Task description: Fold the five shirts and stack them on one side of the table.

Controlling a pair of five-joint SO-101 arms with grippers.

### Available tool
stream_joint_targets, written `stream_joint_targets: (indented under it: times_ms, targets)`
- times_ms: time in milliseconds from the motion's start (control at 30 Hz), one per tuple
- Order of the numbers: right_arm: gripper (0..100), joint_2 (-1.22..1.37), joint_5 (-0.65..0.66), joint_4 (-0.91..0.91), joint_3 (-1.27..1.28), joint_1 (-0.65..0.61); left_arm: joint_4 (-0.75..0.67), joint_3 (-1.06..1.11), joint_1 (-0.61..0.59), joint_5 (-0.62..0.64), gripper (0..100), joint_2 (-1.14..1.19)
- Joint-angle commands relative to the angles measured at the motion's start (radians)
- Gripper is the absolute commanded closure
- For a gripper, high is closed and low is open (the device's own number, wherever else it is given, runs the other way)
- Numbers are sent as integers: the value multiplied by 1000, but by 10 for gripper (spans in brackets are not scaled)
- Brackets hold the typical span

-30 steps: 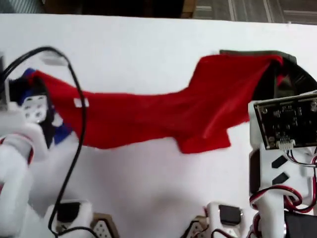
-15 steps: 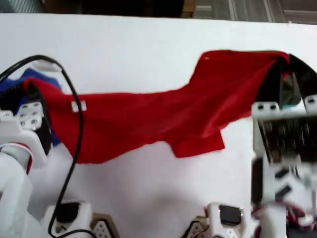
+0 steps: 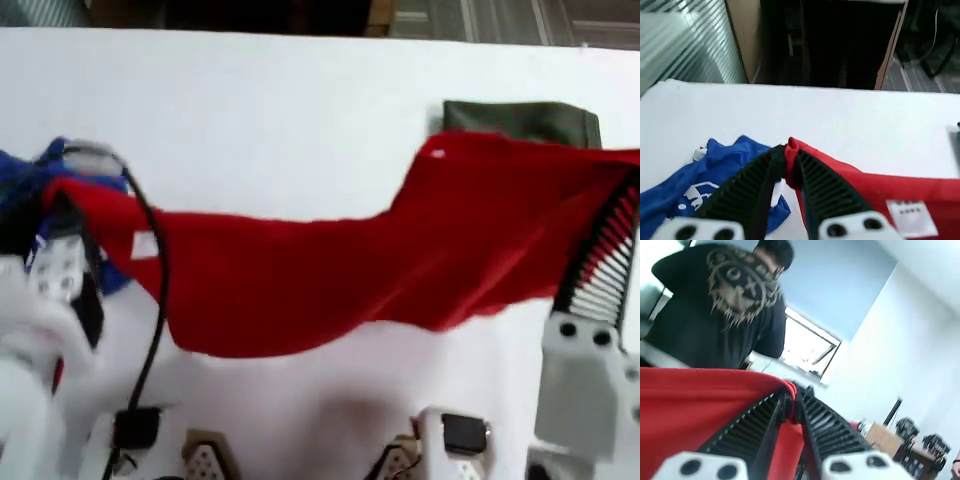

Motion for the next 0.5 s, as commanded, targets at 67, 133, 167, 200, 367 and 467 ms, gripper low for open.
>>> stream_joint_targets:
  times_ms: [67, 133, 167, 200, 367, 467]
  targets:
    - [980, 35, 5, -4, -124, 12, 8, -4, -11, 5, 975, -66]
    - [980, 39, 38, -28, -152, 12, 8, -2, -11, 9, 975, -71]
    - [980, 41, 69, -53, -149, 12, 8, -2, -11, 9, 975, -71]
    - [980, 44, 89, -81, -146, 12, 6, -2, -11, 9, 975, -71]
    - [980, 54, 106, -64, -152, 8, 8, -8, -11, 11, 975, -77]
    - [980, 51, 74, -5, -155, 5, 9, -13, -12, 11, 975, -80]
